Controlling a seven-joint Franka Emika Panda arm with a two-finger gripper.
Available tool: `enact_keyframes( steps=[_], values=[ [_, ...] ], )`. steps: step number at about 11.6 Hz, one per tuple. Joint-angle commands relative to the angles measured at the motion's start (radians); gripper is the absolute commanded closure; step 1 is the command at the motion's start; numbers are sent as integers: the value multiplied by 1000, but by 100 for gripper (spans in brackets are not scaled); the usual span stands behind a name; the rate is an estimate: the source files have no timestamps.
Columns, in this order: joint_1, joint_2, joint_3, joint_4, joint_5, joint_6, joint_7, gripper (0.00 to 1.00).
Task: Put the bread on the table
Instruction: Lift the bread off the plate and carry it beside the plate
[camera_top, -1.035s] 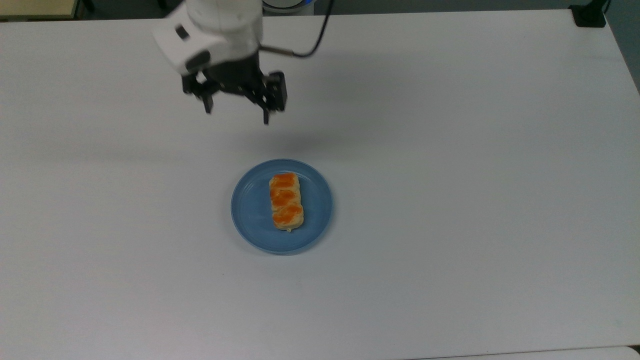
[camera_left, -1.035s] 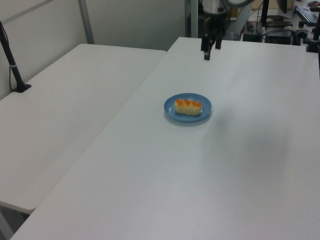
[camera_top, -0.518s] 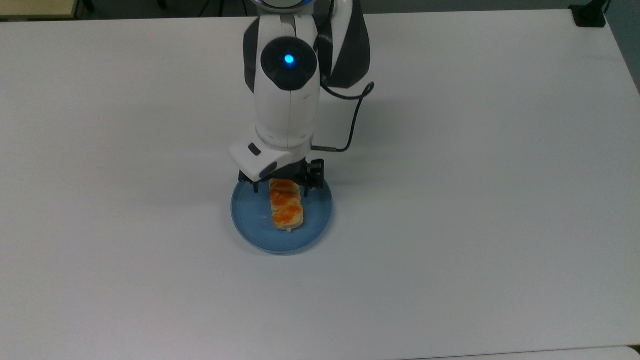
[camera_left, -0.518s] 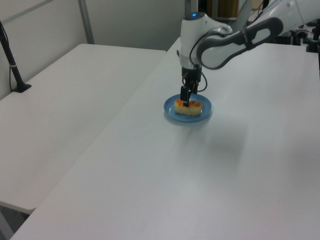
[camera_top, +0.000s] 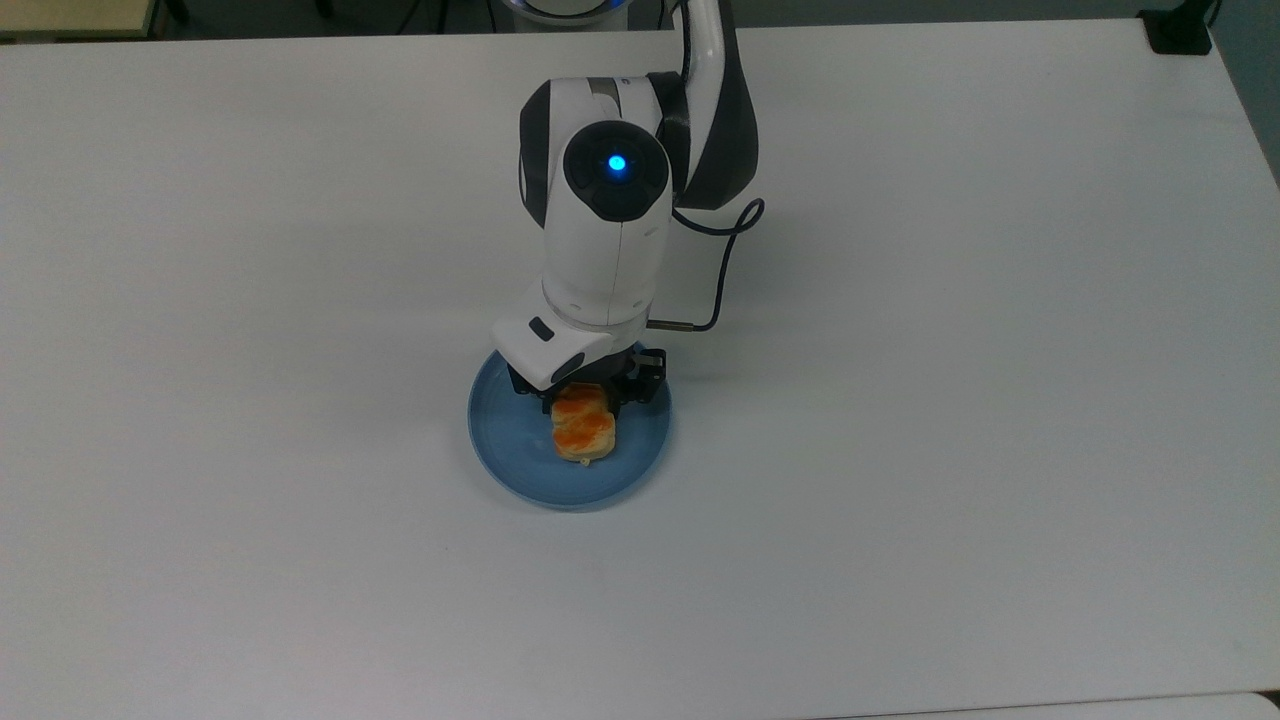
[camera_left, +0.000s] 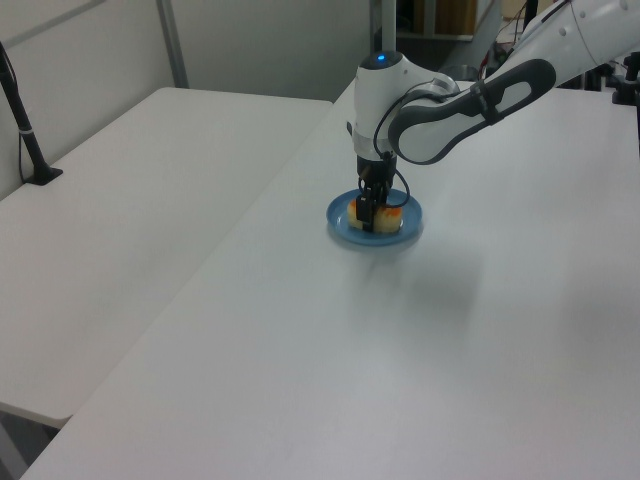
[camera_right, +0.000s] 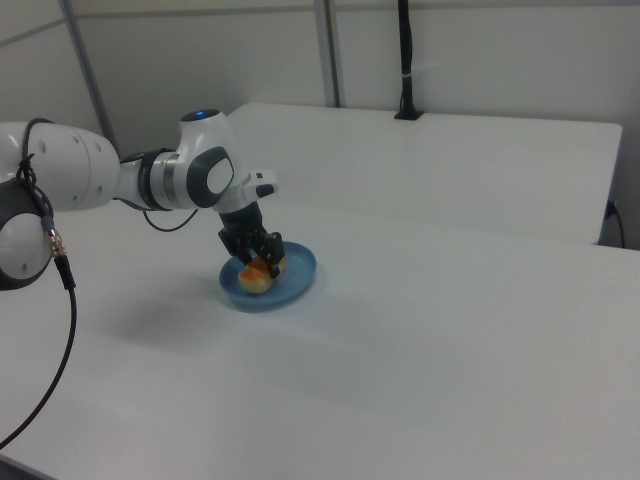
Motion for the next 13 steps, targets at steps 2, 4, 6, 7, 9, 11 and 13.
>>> enact_keyframes(
  steps=[2, 4, 6, 7, 9, 11, 13],
  values=[
    [-4, -123, -7, 0, 2, 3, 7, 47],
    [71, -115, -9, 21, 6, 3, 25, 46],
    [164, -75, -14, 49, 6, 5, 118, 43],
    [207, -60, -14, 52, 6, 5, 155, 42],
    [267, -23, -14, 64, 4, 5, 213, 38],
    [290, 36, -14, 67, -1, 12, 235, 34],
    [292, 64, -9, 84, -2, 12, 237, 26]
  ],
)
